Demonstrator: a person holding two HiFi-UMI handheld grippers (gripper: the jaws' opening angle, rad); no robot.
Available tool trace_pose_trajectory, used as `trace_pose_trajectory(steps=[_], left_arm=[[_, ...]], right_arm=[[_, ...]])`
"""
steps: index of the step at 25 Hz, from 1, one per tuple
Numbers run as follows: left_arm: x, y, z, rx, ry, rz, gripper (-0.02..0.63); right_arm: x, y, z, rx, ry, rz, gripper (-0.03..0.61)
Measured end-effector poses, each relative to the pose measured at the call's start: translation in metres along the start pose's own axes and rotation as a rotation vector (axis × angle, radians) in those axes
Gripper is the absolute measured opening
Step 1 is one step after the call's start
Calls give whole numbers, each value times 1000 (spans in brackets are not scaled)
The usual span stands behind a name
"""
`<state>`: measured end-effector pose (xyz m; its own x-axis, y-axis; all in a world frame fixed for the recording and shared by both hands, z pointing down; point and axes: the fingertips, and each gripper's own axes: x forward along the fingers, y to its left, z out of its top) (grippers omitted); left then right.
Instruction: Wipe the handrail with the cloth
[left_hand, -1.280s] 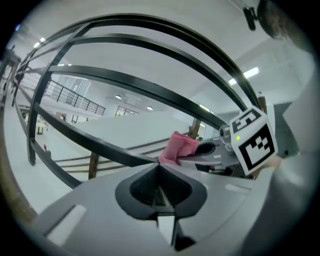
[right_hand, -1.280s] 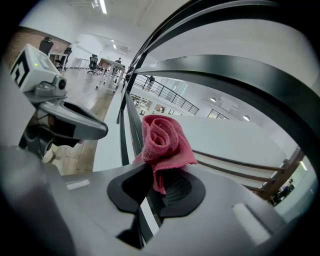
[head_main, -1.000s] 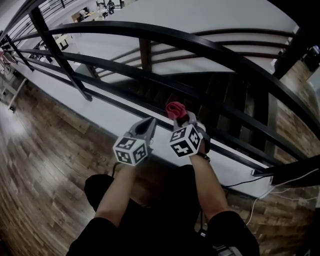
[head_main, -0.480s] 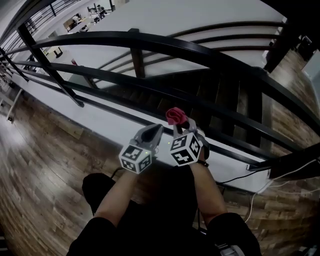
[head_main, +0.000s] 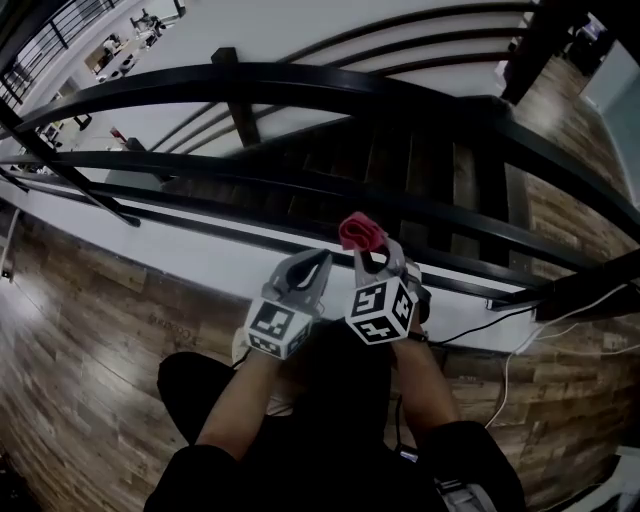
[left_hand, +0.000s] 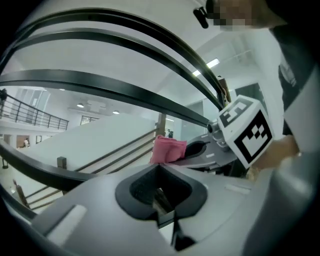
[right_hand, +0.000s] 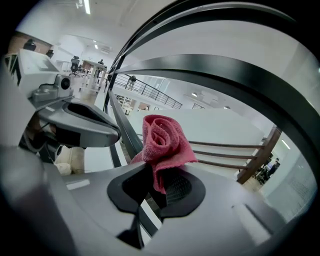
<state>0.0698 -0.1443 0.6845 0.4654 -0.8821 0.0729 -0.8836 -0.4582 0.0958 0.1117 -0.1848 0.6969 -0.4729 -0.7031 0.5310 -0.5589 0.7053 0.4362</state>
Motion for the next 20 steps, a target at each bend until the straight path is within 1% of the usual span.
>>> trace_pose_trajectory(steps=[1,2,4,5,10,16,17,20], left_arm=[[6,-7,0,5,1,-26,0],[11,-12,0,-13,-1,-41,0],[17,-20,1,-74,-12,-60,0],[20,-24,2,-92,-17,-71,0],[38,-45,5,-131,-29,-132,0],[58,-69,0,-131,-13,-164,0],[61,-74,-1,-126,-9,-178,0],[70,-93,-5,-77,1,-231,0]], right_arm=[[-4,-6,-5,16,10,-11,48],[-7,-11,-9,26,18,-20,47],[-13,-19,-18,40,32,-35,47],[-16,-23,-22,45,38,-46,47],[-33,-43,-41,82,54,-104,46],[-49,-59,-61,128,71,-155,48],[-51,-62,-64,136,73,-166,48],[-60,-70,-73,161,82,-204,48]])
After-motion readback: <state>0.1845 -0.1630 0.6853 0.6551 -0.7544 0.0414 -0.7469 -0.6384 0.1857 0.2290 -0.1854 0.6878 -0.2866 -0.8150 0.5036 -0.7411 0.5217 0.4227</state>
